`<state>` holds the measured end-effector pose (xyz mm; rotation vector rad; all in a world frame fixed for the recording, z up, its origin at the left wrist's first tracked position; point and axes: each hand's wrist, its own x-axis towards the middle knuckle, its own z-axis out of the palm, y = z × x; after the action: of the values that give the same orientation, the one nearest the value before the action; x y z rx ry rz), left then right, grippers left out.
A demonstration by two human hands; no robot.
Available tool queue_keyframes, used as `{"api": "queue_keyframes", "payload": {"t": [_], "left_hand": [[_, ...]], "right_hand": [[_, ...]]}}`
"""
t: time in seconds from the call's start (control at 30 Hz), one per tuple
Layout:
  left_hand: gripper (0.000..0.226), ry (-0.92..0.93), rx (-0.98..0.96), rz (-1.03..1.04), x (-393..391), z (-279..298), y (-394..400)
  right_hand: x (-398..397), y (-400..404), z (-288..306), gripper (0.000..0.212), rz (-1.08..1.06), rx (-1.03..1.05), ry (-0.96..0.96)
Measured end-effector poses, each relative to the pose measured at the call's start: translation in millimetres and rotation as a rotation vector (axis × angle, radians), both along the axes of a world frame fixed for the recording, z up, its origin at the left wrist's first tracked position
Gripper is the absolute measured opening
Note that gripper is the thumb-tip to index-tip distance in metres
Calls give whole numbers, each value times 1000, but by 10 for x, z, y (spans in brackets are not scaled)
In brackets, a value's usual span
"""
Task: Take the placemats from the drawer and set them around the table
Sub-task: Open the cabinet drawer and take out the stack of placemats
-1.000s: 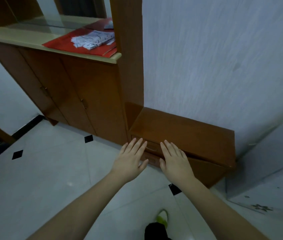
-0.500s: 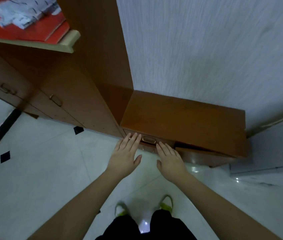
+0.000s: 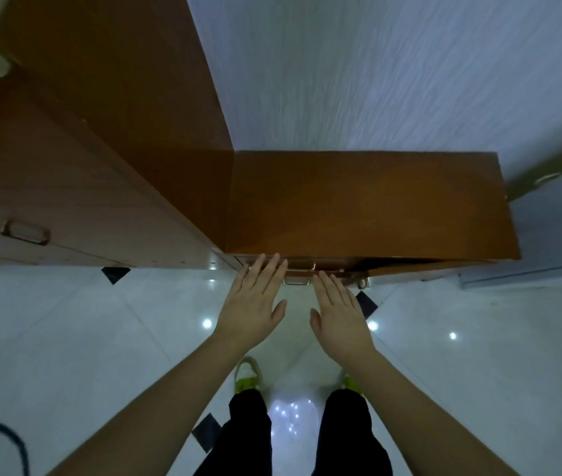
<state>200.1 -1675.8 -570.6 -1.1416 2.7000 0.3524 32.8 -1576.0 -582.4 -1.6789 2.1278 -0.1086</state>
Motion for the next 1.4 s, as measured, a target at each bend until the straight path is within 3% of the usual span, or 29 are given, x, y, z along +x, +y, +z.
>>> {"api": "queue_keyframes", "payload": {"t": [0.43, 0.67, 0.97, 1.4], "left_hand": [[66, 82, -26, 73, 53, -1362, -318], [79, 106, -18, 17, 161, -1971, -194], [80, 62, -60, 44, 218, -2307, -330], [83, 61, -14, 22, 80, -2484, -291]], "right_hand": [[54, -606, -1599, 64, -75, -20, -28], [78, -709, -2335, 66, -5, 171, -30], [-88, -1040, -2801, 70, 57, 451, 58], [75, -639, -2793, 70, 60, 511, 5]]}}
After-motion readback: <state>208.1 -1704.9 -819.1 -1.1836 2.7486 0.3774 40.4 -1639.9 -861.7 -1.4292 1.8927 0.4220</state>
